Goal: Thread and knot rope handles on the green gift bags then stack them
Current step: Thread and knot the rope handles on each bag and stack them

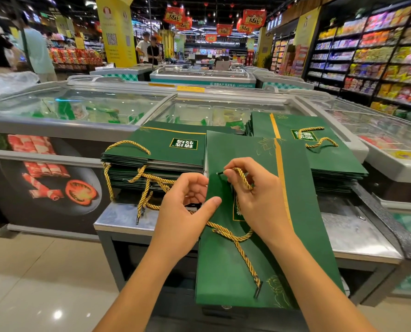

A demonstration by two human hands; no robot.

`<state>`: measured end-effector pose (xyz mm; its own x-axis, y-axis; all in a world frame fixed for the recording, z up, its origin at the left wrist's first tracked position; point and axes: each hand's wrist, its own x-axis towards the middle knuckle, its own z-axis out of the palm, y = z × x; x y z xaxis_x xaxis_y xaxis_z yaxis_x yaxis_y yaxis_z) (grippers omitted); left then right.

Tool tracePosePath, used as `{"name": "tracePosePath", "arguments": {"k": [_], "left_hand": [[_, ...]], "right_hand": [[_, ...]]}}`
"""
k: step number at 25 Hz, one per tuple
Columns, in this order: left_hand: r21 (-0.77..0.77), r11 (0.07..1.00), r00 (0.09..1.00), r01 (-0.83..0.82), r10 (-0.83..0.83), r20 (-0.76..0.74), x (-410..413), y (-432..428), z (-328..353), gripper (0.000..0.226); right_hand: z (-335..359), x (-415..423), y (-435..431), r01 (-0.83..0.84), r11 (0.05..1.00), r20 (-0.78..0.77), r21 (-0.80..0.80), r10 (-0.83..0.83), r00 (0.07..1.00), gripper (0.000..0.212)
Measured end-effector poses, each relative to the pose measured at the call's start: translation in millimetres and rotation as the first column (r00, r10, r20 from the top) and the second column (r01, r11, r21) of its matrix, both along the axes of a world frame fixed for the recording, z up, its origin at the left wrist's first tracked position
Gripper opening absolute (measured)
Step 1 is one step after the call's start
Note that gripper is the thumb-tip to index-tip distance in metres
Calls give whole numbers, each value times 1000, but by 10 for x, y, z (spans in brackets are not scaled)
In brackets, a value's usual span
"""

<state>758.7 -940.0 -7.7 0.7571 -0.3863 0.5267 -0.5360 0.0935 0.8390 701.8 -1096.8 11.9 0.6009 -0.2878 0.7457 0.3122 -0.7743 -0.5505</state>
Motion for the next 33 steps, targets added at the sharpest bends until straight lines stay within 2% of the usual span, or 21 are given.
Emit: {"name": "tracePosePath", "arguments": {"k": [5,8,12,15,18,21,25,29,33], "left_hand": [[-57,996,997,72,-71,23,-34,15,6,17],[-60,988,989,141,-138,49,-40,47,-21,29],[-7,980,978,200,-199,67,-44,65,-33,40],[89,973,958,213,-226,175,-52,26,-25,37],[117,965,952,233,-251,174,-38,-6,-17,36],[52,983,978,176,-181,106,-31,5,32,39],[-53,996,989,74,-80,-124,28,-92,159,32],[-68,997,991,25,-33,-128,13,-217,197,29],[-73,997,994,-34,27,-105,-7,-270,190,9]], "right_hand": [[-3,5,-10,5,1000,-8,3,-5,1000,9],[9,-6,5,-31,995,-11,95,32,999,8],[62,-56,41,-96,969,5,229,97,995,21],[85,-80,57,-126,951,-43,282,144,989,32],[74,-75,58,-106,950,-78,292,134,988,28],[82,-85,48,-103,943,-65,317,130,989,22],[81,-107,35,-113,935,-29,336,130,991,11],[81,-113,29,-129,927,6,352,136,991,10],[82,-107,31,-131,924,4,360,139,990,18]]}}
